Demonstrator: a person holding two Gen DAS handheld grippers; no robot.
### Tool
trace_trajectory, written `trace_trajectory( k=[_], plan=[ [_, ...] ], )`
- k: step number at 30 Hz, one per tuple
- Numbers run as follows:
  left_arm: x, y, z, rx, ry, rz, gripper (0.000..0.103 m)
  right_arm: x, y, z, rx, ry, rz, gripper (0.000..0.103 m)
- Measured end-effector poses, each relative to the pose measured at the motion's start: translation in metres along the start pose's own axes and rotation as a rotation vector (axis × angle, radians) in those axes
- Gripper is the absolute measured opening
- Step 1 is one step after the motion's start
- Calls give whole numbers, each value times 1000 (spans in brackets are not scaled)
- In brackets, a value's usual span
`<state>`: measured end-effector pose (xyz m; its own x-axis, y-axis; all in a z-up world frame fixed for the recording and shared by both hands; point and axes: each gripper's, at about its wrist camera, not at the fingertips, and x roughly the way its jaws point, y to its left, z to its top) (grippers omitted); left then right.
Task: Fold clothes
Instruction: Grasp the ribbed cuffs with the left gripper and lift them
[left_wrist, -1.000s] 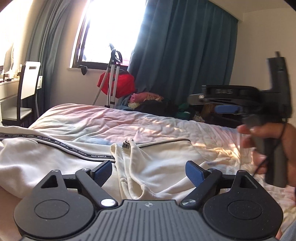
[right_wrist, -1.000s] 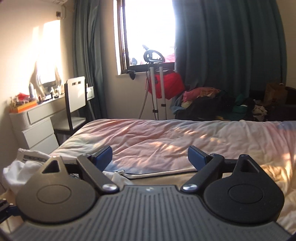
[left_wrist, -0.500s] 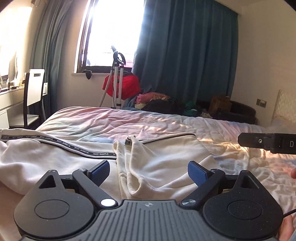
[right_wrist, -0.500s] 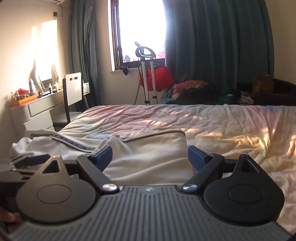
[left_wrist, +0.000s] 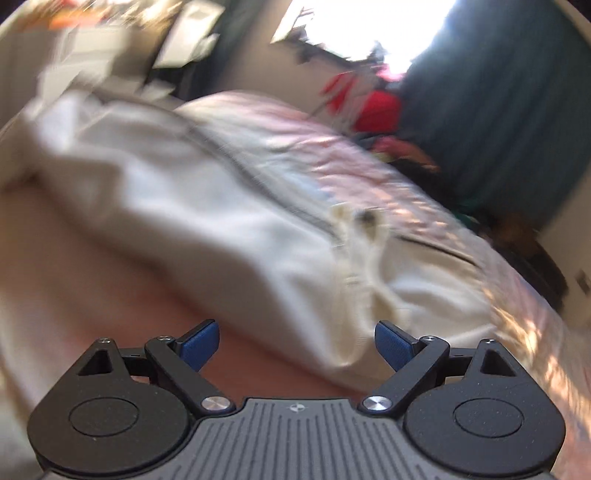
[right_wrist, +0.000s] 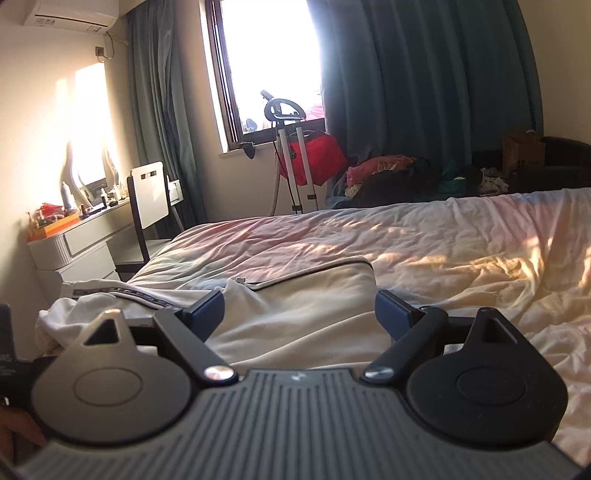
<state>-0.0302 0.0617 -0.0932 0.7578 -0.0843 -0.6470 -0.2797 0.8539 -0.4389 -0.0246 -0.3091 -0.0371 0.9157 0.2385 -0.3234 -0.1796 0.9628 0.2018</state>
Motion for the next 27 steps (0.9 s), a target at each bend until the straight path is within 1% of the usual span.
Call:
trace_trajectory(
  k=[1,5,6,10,12,15,17,18,20,23,26,27],
  plan=[
    [1,12,3,-59,17,25,93,0,-1,0,3,4,3,90],
    [1,56,23,-299,38,18,92,-3,-3,0,19,7,18,90],
    [2,65,29,-344,45,28,92,-3,-4,-1,24,9,19,90],
    [7,104,61,-497,58,63,89,-1,-9,-3,45,21,24,90],
    [7,123,79,-553,35,80,88,2,-13,-4,63,37,34,90],
    [8,159,100,-655,7,82,87,9,-15,-7,76,70,43,90],
    [9,176,113,-649,-53,146,80,14,-14,-9,72,91,47,90],
    [9,185,119,-640,-84,182,73,17,-13,-10,67,102,48,90],
    [14,201,125,-631,-137,202,73,22,-9,-14,52,123,50,90],
    [15,209,131,-618,-196,200,71,31,-1,-17,17,149,54,90],
    [17,203,138,-537,-234,241,55,43,8,-21,-17,172,51,90],
    [18,199,140,-520,-256,236,41,48,11,-22,-28,180,47,90]
  ],
)
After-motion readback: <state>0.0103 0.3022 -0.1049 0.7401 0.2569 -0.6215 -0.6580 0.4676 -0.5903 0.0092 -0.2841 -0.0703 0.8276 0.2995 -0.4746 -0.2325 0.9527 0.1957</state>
